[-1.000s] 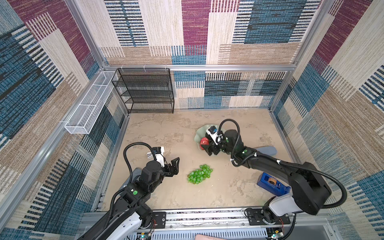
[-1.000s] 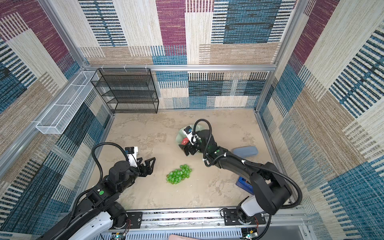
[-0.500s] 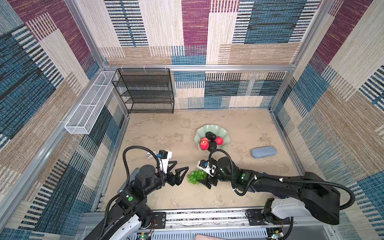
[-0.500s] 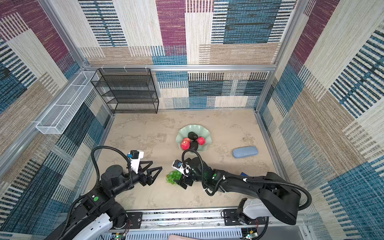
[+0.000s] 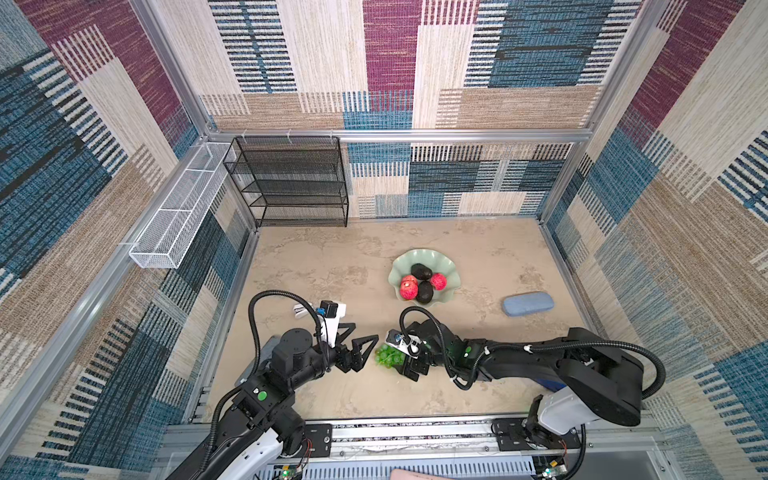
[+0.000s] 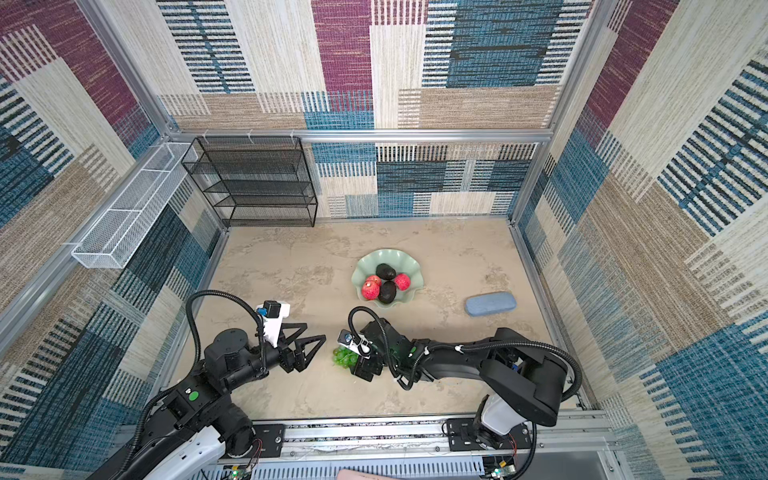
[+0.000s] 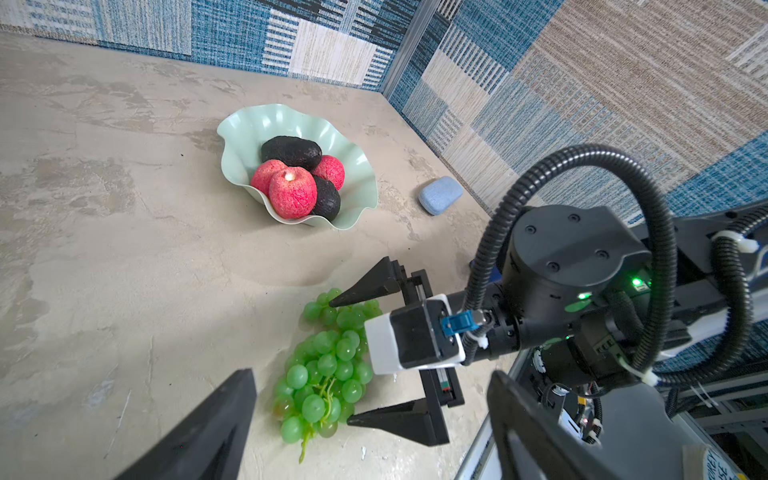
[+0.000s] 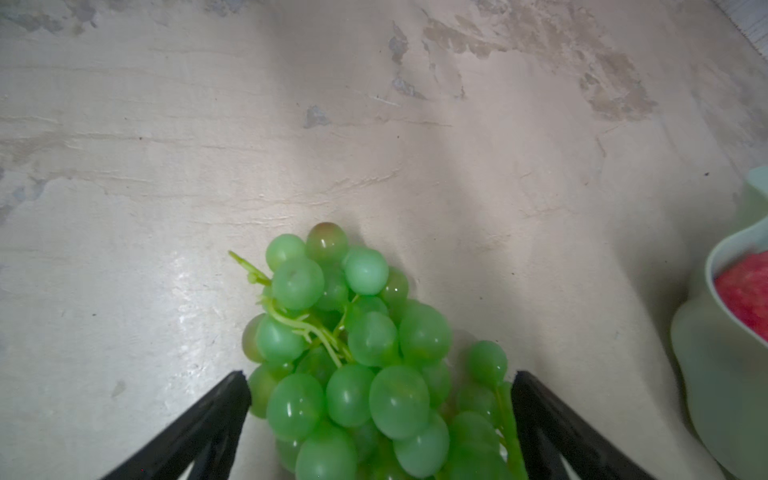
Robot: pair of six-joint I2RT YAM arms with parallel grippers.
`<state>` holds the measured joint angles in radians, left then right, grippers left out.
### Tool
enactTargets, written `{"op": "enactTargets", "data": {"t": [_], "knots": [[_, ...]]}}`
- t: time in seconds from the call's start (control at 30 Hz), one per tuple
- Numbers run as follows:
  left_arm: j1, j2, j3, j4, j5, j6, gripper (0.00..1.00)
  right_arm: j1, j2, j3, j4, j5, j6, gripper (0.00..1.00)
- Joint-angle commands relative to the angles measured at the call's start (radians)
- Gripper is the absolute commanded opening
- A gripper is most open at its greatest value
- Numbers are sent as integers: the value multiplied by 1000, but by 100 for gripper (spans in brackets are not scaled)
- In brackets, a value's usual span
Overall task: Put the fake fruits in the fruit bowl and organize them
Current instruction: 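Reach the right gripper to the green grapes and grasp them, then lift the grapes with the right gripper and lay them in the bowl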
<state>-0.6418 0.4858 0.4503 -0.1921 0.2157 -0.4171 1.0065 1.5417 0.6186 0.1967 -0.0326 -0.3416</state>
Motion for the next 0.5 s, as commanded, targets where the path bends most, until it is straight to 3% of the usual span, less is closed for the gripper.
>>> {"op": "enactTargets", "data": {"t": [0.0,0.17,0.3,0.47], "knots": [[1,2,14,28,-4,19,91,-1,42,18,47,10,-25,100],[3,-5,17,16,-20,23,91,-7,108,58,46,13,-18,96],[2,-1,38,-3,-39,26,91,-18,166,100,34,-8,13,73],[3,-2,53,-6,-41,38,91,-60,171,112,49,-103,93,54]]}}
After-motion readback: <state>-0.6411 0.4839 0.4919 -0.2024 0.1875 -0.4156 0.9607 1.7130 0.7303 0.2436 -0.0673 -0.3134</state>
